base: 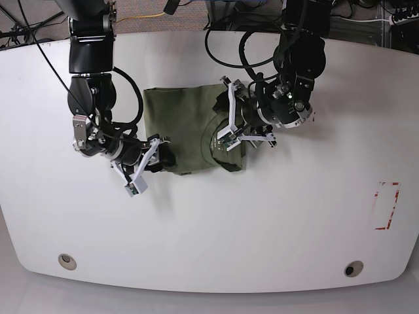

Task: Fold the T-shirt properly
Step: 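Press and tuck the folded bundle with the right gripper, then grasp the folded bundle with both grippers and rotate it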

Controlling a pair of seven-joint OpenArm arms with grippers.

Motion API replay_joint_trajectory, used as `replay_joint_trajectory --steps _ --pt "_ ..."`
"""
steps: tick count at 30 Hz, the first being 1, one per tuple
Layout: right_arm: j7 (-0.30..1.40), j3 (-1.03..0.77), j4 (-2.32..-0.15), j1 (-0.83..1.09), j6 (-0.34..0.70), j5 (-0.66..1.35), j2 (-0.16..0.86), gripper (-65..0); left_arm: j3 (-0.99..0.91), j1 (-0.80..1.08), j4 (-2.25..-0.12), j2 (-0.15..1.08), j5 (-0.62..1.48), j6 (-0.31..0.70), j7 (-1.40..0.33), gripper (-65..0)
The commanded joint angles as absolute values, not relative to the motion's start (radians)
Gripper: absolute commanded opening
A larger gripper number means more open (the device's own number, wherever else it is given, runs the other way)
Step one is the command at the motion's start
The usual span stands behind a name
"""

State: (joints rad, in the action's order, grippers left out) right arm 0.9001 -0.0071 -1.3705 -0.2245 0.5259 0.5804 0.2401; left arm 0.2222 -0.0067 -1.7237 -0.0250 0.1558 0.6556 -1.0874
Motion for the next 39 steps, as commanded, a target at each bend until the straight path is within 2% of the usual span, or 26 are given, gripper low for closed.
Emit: replay_joint_trajectory --steps 1,8,15,21,30,35,39 --pt "0.839 -0.015 -1.349 -0.249 0.530 0.564 0.251 -42.6 0.219 -0.024 -1.699 -0.018 0.165 0.659 -1.073 -27.8" --pt "0.828 -0.015 -1.333 -0.222 0.596 0.552 0.274 -42.6 0.225 -0.097 -1.595 0.085 0.166 0.659 -1.009 -27.8" --pt "0.839 -0.005 -1.483 -0.119 0.596 0.553 0.289 -42.6 0.225 -0.220 -1.480 0.153 0.165 0.657 -0.993 -27.8" --pt "0.868 0.097 -1.592 -0.047 0.588 0.552 0.283 -42.6 0.225 -0.314 -1.426 0.200 0.171 0.661 -0.992 -27.8" --pt "0.871 0.185 -1.607 -0.022 0.579 0.550 0.137 -42.6 0.216 -0.357 -1.550 0.246 0.166 0.698 -1.001 -27.8" --pt "0.871 0.237 -1.610 -0.036 0.463 0.553 0.047 -42.6 0.185 -0.328 -1.681 0.249 0.165 0.698 -1.032 -27.8" --pt "0.871 0.288 -1.610 -0.051 0.433 0.555 0.025 -42.6 0.108 -0.275 -1.753 0.237 0.165 0.698 -1.059 -27.8"
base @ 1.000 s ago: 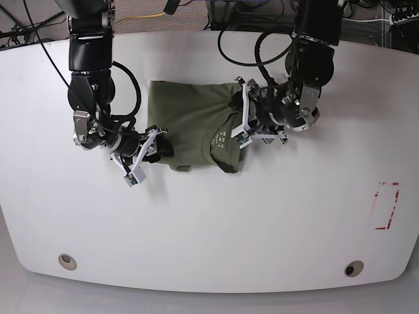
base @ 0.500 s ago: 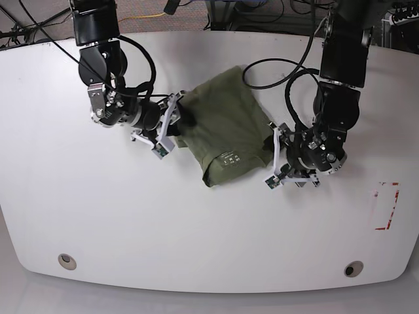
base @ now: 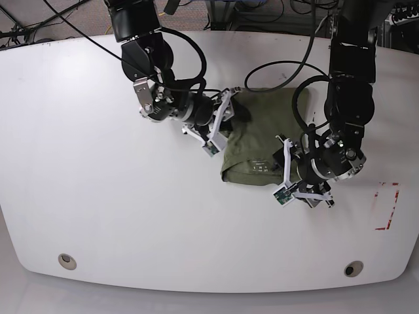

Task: Fold the T-shirt properly
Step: 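Grasp the folded bundle with both grippers and rotate it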

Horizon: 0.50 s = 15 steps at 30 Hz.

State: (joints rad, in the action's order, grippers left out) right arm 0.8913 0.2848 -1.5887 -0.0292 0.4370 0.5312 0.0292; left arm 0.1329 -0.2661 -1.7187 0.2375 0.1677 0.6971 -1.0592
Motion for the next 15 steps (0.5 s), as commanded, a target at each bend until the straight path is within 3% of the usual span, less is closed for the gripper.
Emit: replay_joint_trajectory --steps 1,5,11,15 --pt "0.871 0.288 -1.610 -0.056 0.433 0.559 0.025 -42.6 0.097 -0.265 -1.762 0.226 0.165 0.698 -1.059 -27.8" --pt "0.872 0.288 -1.655 -0.056 0.433 0.562 0.067 -42.5 0.018 -0.180 -1.834 0.180 0.165 0.698 -1.059 -27.8" --pt "0.872 0.248 -1.719 -0.051 0.435 0.674 0.200 -41.9 -0.021 -0.096 -1.860 0.110 0.165 0.518 -1.053 -27.2" --pt "0.872 0.148 -1.709 -0.028 0.435 0.786 0.255 -41.9 -0.021 -0.031 -1.834 0.079 0.165 0.438 -0.949 -27.2"
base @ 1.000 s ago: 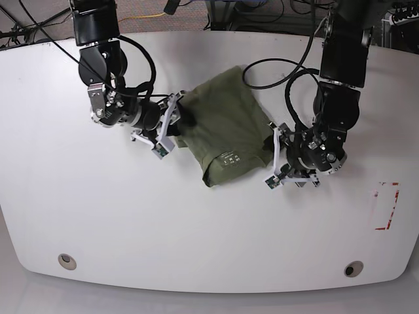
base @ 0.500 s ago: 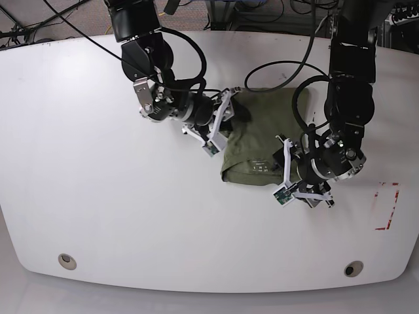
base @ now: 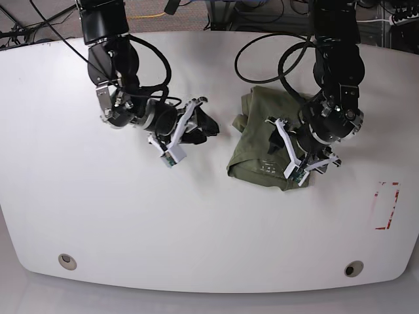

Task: Fold the T-shirt properly
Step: 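Grasp the folded bundle with both grippers and rotate it, then carry the folded bundle with the left gripper to the table's side and release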

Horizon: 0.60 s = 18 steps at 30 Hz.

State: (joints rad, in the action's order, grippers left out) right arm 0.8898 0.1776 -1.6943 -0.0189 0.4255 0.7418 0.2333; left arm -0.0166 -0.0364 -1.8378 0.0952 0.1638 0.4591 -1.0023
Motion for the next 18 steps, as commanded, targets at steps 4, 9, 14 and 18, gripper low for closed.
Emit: replay_joint_trajectory --steps 4,9,14,18 --pt "0.872 0.079 -1.687 -0.022 0.437 0.835 0.305 -41.9 -0.021 0.002 -1.736 0.053 0.165 0.346 -0.828 -20.6" --pt "0.872 0.018 -1.685 0.001 0.437 0.869 0.334 -41.9 0.013 0.001 -1.537 0.056 0.165 0.315 -0.765 -17.8" --pt "0.872 0.004 -1.696 0.025 0.437 0.885 0.338 -42.2 0.001 -0.022 -1.379 0.139 0.171 0.320 -0.745 -19.2" --pt "0.872 0.004 -1.707 0.031 0.437 0.888 0.338 -42.2 -0.087 -0.041 -1.317 0.234 0.171 0.351 -0.745 -19.2"
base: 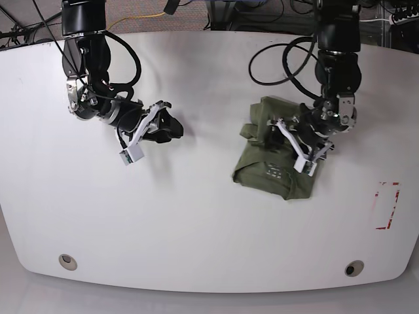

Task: Fold the T-shirt properly
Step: 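Carry the folded bundle with the left gripper to the table's side and release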

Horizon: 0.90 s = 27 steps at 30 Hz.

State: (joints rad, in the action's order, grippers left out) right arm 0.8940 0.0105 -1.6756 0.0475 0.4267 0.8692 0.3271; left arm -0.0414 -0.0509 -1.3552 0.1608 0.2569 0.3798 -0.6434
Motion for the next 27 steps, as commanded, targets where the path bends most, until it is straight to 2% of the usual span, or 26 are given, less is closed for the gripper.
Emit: replay_joint_trajectory --steps 1,6,12,18,23,27 --pt "0.872 0.004 -1.716 0.035 0.437 0.888 0.338 -42.2 -0.108 -0.041 -1.311 0.260 0.171 0.375 -0.745 -19.2" --pt "0.871 0.004 -1.745 0.062 0.437 0.888 0.337 -42.2 -0.232 -0.038 -1.268 0.415 0.166 0.504 -0.748 -19.2" --pt "0.871 0.005 -1.768 0.064 0.437 0.888 0.337 -42.2 -0.329 -0.038 -1.150 0.568 0.166 0.593 -0.745 -19.2" --pt "0.871 0.007 -1.790 0.070 0.437 0.885 0.338 -42.3 -0.407 -0.038 -1.092 0.668 0.168 0.693 -0.743 -19.2" --pt "0.871 0.008 -1.790 0.077 0.437 0.885 0.338 -42.5 -0.443 -0.041 -1.121 0.725 0.171 0.698 -0.748 -19.2" --pt "0.866 0.005 -1.790 0.091 0.437 0.881 0.338 -42.5 -0.450 -0.038 -1.257 0.737 0.171 0.698 -0.802 -19.2"
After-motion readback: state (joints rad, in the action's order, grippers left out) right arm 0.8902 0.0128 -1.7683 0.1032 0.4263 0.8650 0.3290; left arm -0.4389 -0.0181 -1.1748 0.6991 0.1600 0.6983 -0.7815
